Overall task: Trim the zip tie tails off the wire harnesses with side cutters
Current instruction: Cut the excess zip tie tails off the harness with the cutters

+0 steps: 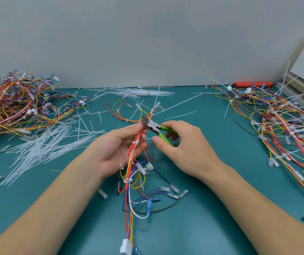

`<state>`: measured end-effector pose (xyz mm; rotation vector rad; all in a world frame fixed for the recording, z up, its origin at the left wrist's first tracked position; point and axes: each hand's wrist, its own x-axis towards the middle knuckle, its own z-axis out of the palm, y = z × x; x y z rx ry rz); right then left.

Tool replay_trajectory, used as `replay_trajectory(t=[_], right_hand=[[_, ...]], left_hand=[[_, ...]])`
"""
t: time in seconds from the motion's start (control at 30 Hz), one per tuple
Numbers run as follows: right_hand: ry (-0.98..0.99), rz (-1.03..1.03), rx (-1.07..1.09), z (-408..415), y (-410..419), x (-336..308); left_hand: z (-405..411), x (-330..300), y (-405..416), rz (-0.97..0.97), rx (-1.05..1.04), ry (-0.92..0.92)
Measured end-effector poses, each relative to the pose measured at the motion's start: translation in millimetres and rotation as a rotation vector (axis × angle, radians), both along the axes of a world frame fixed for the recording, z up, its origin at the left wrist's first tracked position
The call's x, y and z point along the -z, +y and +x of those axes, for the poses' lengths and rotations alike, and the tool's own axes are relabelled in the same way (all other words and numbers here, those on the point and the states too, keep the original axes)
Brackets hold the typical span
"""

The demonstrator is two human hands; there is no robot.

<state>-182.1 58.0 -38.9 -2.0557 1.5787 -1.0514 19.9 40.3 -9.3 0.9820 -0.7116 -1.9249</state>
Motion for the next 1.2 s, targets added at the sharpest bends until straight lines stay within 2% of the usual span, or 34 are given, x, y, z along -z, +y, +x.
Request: replay_trajectory(t=[0.4, 0.7, 1.2], right_hand=[[-0.022, 0.027, -0.096, -7, -3, -10], [0.130, 0.016, -0.036, -2, 0, -7], [0.067, -0.027, 0.006, 5, 2, -4]], left_hand=[[1, -2, 1, 0.019, 0.009, 0.022], [-3, -1, 2, 0.021, -0.012, -0.003], [-2, -1, 2, 0.025, -0.029, -0.004]])
